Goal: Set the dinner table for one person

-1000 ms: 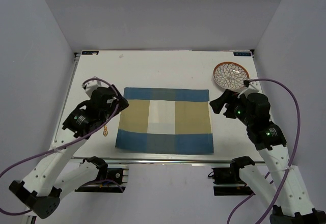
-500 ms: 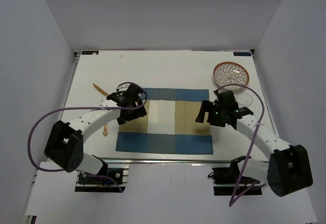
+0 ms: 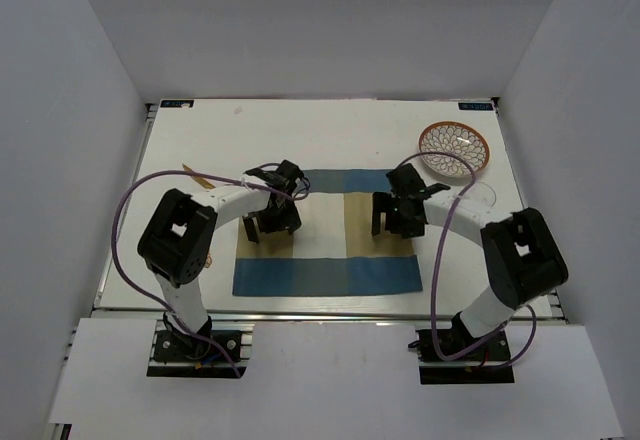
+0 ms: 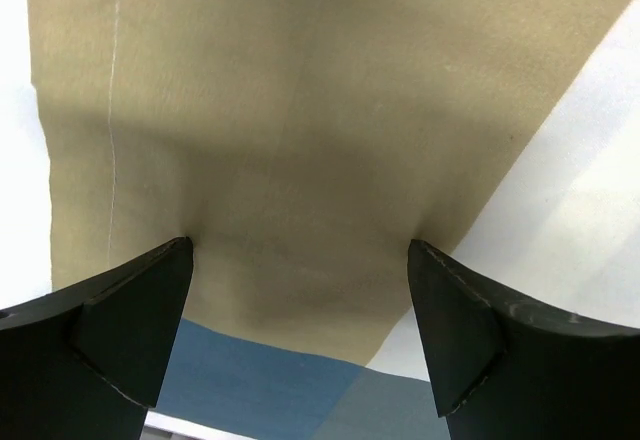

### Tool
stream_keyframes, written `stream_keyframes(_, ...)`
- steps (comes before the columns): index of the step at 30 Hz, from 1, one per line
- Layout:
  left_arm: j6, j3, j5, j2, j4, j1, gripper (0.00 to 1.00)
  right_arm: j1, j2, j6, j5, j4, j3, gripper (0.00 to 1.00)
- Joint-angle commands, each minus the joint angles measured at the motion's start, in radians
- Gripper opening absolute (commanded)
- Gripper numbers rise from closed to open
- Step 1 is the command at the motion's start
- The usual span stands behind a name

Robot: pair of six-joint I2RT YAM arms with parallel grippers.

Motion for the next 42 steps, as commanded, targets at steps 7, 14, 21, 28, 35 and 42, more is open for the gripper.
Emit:
stream_keyframes(7,0.071,0.27,-0.11,0.243,-0.087,0.045,0.98,-0.035,0.244,-0.007,0.116,-0.043,0.203,0.89)
stream_keyframes(14,0.053,0.63,-0.226,0.458,-0.219,0.104,0.98,-0.071,0.495,-0.034,0.138,-0.173,0.534,0.89)
stream_keyframes(21,0.102,0.994,-0.206,0.665,-0.305,0.158,0.98,-0.123,0.692,-0.066,0.124,-0.279,0.846,0.89)
stream_keyframes(28,0.123,0.997,-0.167,0.667,-0.249,0.192,0.98,-0.145,0.828,-0.117,0.113,-0.351,1.067,0.89)
stream_keyframes(35,0.152,0.993,-0.157,0.655,-0.227,0.201,0.98,-0.148,0.806,-0.113,0.098,-0.336,1.047,0.89)
stream_keyframes(42,0.183,1.034,-0.141,0.63,-0.227,0.212,0.98,-0.147,0.729,-0.086,0.053,-0.298,0.955,0.89)
